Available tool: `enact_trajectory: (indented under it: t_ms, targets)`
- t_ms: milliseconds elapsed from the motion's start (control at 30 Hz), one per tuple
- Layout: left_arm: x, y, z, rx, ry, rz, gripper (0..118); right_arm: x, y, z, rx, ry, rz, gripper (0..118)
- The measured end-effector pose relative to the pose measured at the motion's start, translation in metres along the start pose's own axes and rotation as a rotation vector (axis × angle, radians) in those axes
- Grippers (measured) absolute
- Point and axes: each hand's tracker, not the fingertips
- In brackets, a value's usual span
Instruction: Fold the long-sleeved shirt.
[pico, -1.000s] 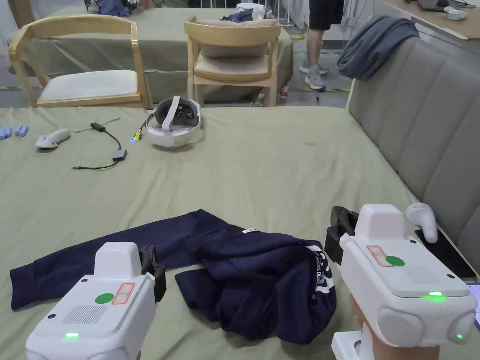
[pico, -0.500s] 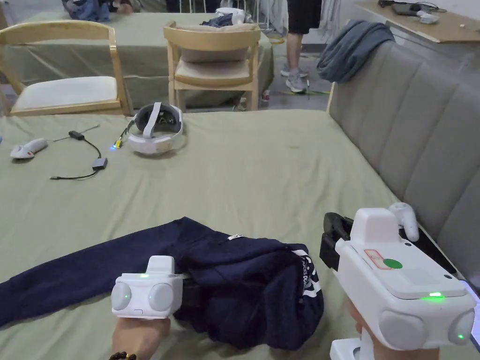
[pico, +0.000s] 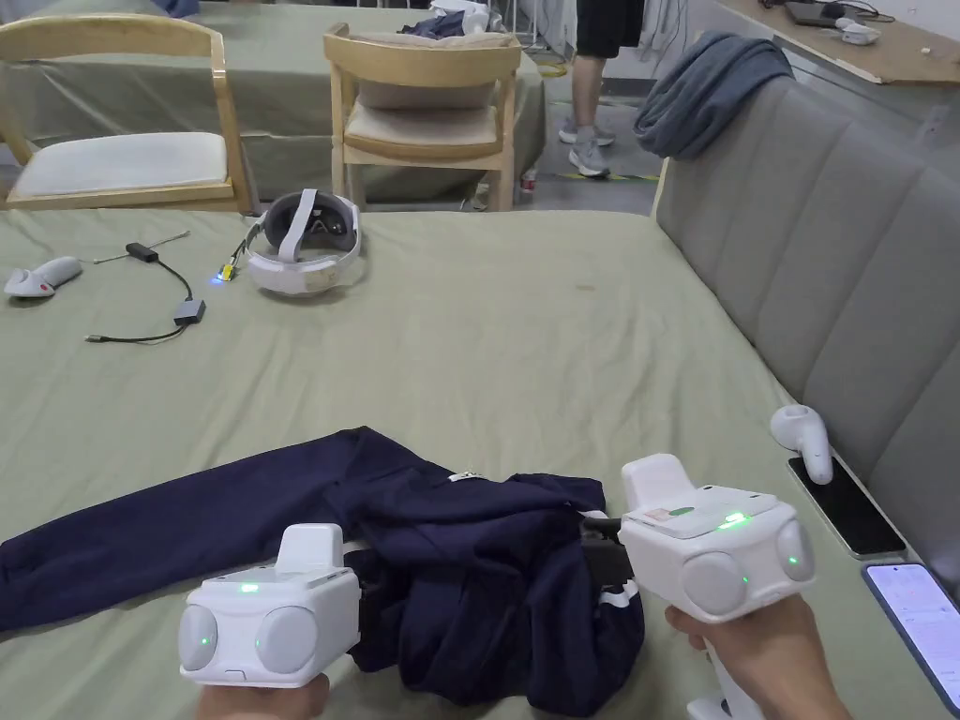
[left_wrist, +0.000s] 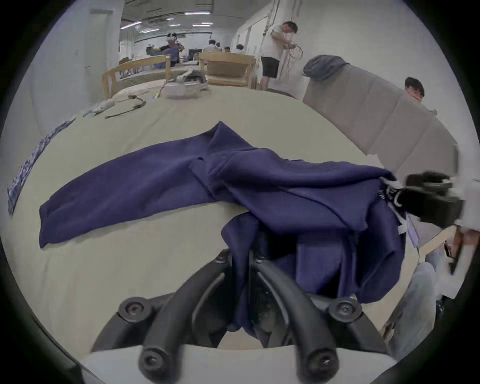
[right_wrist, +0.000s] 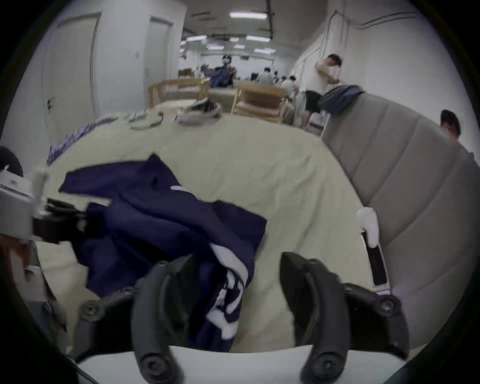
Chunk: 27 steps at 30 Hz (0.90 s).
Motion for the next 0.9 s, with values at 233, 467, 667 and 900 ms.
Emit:
enact_trajectory:
  t_ms: [233, 467, 667, 900]
  targets:
    - [-0.013, 0.01, 0.048, 0.111, -0.05, 0.081, 14, 0.025, 0.016, -0.005, 0.057, 0.043, -0.108, 3]
    - [-0.042, 0.085, 0.139, 0.379, -0.011, 0.091, 14, 0.046, 0.076, 0.064, 0.326, 0.066, -0.147, 3]
    - [-0.073, 0.181, 0.235, 0.635, 0.001, 0.143, 14, 0.053, 0.173, 0.137, 0.574, 0.075, -0.158, 3]
    - [-0.069, 0.315, 0.326, 0.845, 0.036, 0.103, 14, 0.049, 0.324, 0.195, 0.715, 0.029, -0.11, 3]
